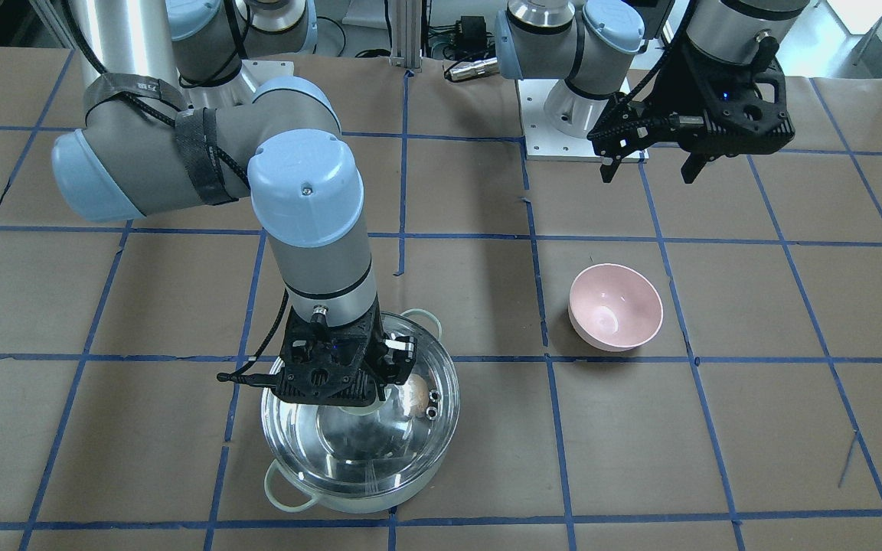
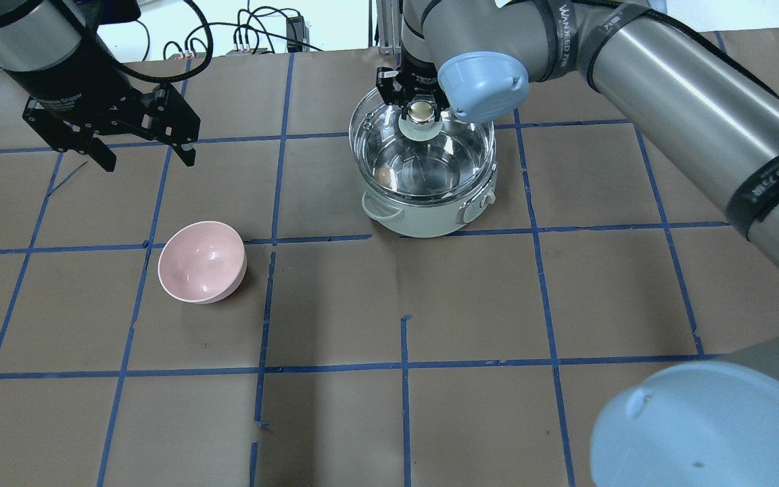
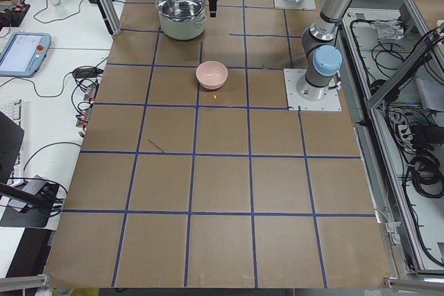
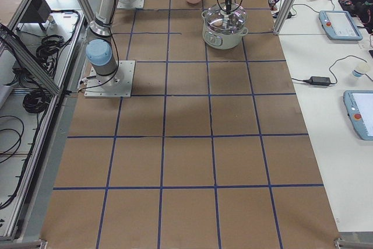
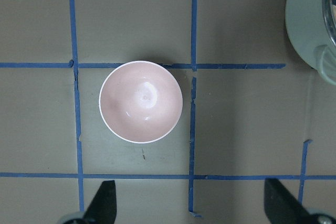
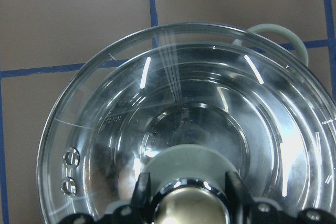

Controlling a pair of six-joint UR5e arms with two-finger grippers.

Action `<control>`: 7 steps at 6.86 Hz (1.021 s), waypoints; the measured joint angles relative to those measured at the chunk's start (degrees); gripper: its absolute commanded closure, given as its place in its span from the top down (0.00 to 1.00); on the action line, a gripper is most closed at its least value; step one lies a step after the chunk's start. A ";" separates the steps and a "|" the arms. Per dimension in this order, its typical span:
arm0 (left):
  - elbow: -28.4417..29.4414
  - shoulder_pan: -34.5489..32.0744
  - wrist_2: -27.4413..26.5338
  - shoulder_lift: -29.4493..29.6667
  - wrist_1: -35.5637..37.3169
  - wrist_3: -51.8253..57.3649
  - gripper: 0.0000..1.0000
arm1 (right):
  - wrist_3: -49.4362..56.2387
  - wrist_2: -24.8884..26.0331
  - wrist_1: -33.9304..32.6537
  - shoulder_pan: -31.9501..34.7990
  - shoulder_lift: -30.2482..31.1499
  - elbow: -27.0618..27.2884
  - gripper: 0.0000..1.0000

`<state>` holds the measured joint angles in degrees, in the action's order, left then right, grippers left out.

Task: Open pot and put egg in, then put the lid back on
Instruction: 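Withdraw the left gripper while the right gripper carries the lid back over the pot, then set the glass lid on the pot and open the right gripper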

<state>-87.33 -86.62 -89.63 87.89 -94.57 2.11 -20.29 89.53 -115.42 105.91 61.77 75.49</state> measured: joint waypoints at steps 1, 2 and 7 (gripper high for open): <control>-0.03 0.02 0.18 0.00 0.00 0.00 1.00 | -0.05 0.25 -0.28 0.00 -0.11 -0.01 0.61; -0.02 0.04 0.30 -0.02 0.00 0.00 1.00 | -0.06 0.34 -0.91 0.00 -0.19 -0.05 0.66; 0.05 -0.08 -0.11 0.00 -0.33 -0.32 1.00 | 0.46 0.38 -2.14 -0.19 0.05 0.05 0.74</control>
<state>-87.27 -86.70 -89.74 87.89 -94.90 1.79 -19.82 89.91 -117.56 105.71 61.82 75.55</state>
